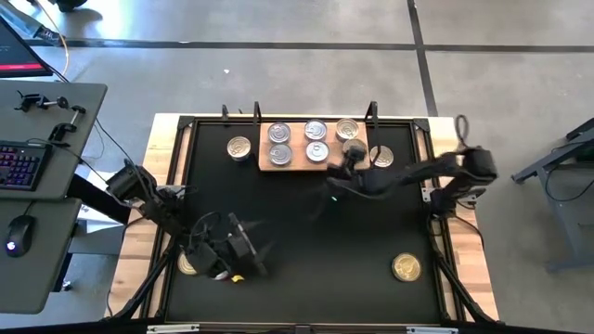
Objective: Stack canned seafood by type on shelf
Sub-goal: Stack the green tuna can on top of the green tuna can
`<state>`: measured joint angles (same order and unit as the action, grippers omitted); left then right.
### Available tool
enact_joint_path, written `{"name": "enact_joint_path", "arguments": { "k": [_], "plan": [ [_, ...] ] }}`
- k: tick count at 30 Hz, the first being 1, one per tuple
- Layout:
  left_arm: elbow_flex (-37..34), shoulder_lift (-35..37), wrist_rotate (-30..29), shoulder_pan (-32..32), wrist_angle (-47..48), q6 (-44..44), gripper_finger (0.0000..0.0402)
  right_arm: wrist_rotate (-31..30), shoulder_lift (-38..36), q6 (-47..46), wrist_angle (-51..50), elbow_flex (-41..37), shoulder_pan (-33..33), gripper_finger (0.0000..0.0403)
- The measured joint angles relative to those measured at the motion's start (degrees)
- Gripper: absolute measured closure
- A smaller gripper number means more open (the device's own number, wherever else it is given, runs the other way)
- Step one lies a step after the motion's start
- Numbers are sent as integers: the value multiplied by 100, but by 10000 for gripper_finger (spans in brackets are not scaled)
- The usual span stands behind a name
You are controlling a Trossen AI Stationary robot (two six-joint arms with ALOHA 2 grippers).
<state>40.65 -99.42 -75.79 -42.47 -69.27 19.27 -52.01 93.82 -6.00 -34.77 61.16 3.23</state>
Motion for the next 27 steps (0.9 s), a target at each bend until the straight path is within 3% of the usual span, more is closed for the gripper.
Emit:
{"name": "enact_joint_path", "arguments": {
  "k": [5,9,12,15,17,18,19,21,22,23,24,27],
  "plan": [
    [34,198,-870,46,-427,81,160,611,-1078,-594,1231,-1140,1080,51],
    [34,754,-1390,282,-443,276,181,2206,-1606,-419,2852,-2113,1916,51],
    [50,1118,-1429,449,-411,632,211,3017,-1724,-301,4422,-2720,2309,51],
    [84,1403,-1400,604,-407,1092,244,3163,-1716,-257,5505,-3202,2509,51],
    [15,1487,-935,711,-250,988,266,3161,-1718,-144,6018,-3406,2546,51],
    [-64,1482,-325,754,28,549,276,3162,-1718,-89,6167,-3480,2543,51],
    [-147,1471,611,811,491,-121,285,3162,-1718,-36,6229,-3532,2529,51],
    [-225,1421,3073,1033,1363,-1432,303,3160,-1718,70,6191,-3560,2481,51],
    [-209,1341,4006,1162,1589,-1912,310,3159,-1718,114,6138,-3560,2448,51],
    [-165,1227,4523,1278,1726,-2371,317,3160,-1720,164,6070,-3560,2410,51],
    [-118,1106,4560,1358,1873,-2703,323,3165,-1720,207,6013,-3560,2363,51],
    [17,985,3303,1553,3120,-3551,340,3162,-1720,366,5835,-3560,2152,51]
  ]
}}
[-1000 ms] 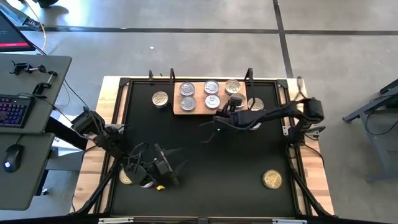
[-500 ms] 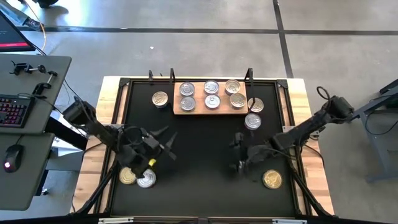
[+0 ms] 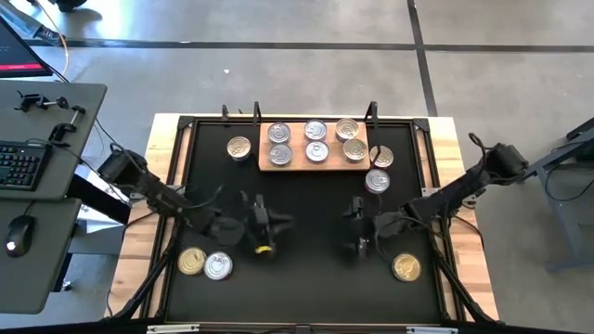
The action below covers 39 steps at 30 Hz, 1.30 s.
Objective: Stack canned seafood by type on shelf
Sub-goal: Stack the green tuna can on top of the green tuna can
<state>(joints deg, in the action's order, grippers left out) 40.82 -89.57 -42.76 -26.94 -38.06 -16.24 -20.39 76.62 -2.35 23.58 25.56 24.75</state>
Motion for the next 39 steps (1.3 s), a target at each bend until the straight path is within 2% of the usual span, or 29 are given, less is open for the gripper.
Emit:
{"name": "enact_joint_path", "arguments": {
  "k": [3,6,8,11,16,21,23,29,31,34,39],
  "plan": [
    [179,462,-579,305,2376,-1383,352,-2,0,127,-234,0,-268,51],
    [332,953,-383,643,4881,-2927,358,0,0,234,-467,0,-607,51],
    [352,1190,-122,744,6134,-3489,359,-4,0,348,-522,0,-830,51],
    [323,1422,-71,704,7514,-3982,358,7,0,613,-531,0,-1229,51],
    [312,1494,-711,840,8776,-4109,341,3,24,837,-588,0,-2124,51],
    [308,1453,-620,1261,8934,-3593,297,26,24,869,-458,0,-2739,51],
    [308,1459,-620,1387,8874,-3485,275,232,24,876,-382,0,-2870,51],
    [112,1494,-600,1737,8711,-2819,218,401,24,499,-384,0,-2783,51],
    [-244,1587,-462,1836,8280,-2299,207,219,24,341,-302,0,-2638,51],
    [-923,1729,65,2086,7115,-1302,203,-104,24,83,-210,2,-2380,51],
    [-1797,1918,138,2332,5328,-62,202,-505,24,-240,-191,0,-1886,51]
  ]
}}
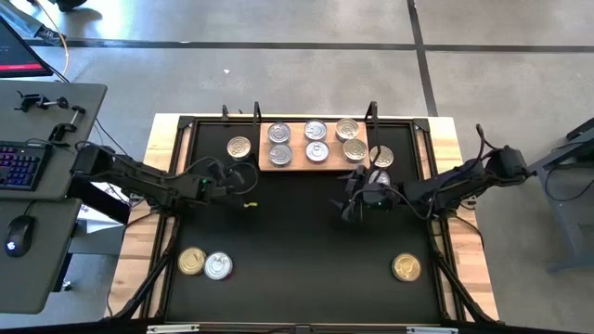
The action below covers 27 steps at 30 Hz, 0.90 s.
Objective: Stack canned seafood by type on shelf
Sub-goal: Stack the green tuna can on top of the green tuna can
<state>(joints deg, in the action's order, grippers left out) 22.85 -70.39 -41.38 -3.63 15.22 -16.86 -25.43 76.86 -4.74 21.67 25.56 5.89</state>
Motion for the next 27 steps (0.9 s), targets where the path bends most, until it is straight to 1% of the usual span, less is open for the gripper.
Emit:
{"name": "enact_joint_path", "arguments": {
  "k": [2,4,7,9,11,12,14,16,19,20,22,25,27],
  "plan": [
    [-152,109,205,133,-283,94,202,-329,0,-76,-5,2,208,51],
    [-166,265,486,258,-331,100,202,-457,0,-36,-40,6,388,51],
    [-166,450,450,337,-316,266,202,-450,0,-31,-48,9,627,51],
    [-166,557,309,368,-362,407,202,-338,0,-597,-31,38,763,51],
    [-166,629,212,368,-391,472,202,-45,0,-1461,164,100,800,51],
    [-166,660,211,368,-412,507,202,329,0,-1775,178,197,758,51],
    [-166,698,214,356,-473,510,202,1196,0,-1964,-76,486,727,52],
    [-166,699,246,316,-478,505,202,1688,0,-2096,-898,949,862,57],
    [-166,697,368,224,-482,499,202,1731,0,-2585,-3114,1883,1155,71],
    [-166,695,392,191,-479,483,202,1725,0,-2876,-3880,2154,1267,76],
    [-166,695,408,134,-482,429,202,1866,0,-3525,-5056,2560,1521,86],
    [-166,695,409,57,-482,327,202,2417,0,-4485,-6252,2890,2074,102],
    [-164,695,410,8,-480,234,202,2807,0,-5311,-6710,2901,2472,118]
  ]
}}
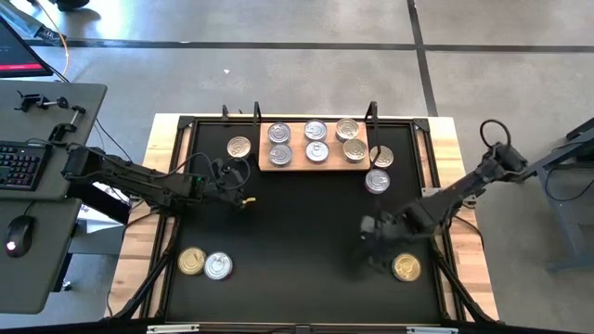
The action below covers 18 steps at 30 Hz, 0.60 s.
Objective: Stack canned seafood by type on shelf
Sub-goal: Stack the green tuna can on top of the green tuna can
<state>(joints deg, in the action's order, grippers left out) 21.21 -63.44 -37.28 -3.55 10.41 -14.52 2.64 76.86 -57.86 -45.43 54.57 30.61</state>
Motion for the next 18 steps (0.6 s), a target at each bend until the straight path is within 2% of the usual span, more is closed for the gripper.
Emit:
{"name": "enact_joint_path", "arguments": {
  "k": [3,5,9,12,15,18],
  "plan": [
    [-2,0,2,-87,2,-71,202,501,-1,-1625,-407,-180,600,153],
    [-1,-2,4,-154,2,-84,202,581,0,-2535,-481,-402,950,185],
    [0,-2,4,-271,0,-88,202,729,0,-3648,-472,-883,1406,264],
    [-1,-2,4,-346,-2,-90,202,643,2,-3973,-196,-1165,1512,326],
    [0,-2,5,-421,-10,-91,202,374,1,-3901,414,-1384,1376,382],
    [-1,-2,5,-515,-66,-95,202,-132,-8,-3536,1066,-1514,1113,394]
  ]
}}
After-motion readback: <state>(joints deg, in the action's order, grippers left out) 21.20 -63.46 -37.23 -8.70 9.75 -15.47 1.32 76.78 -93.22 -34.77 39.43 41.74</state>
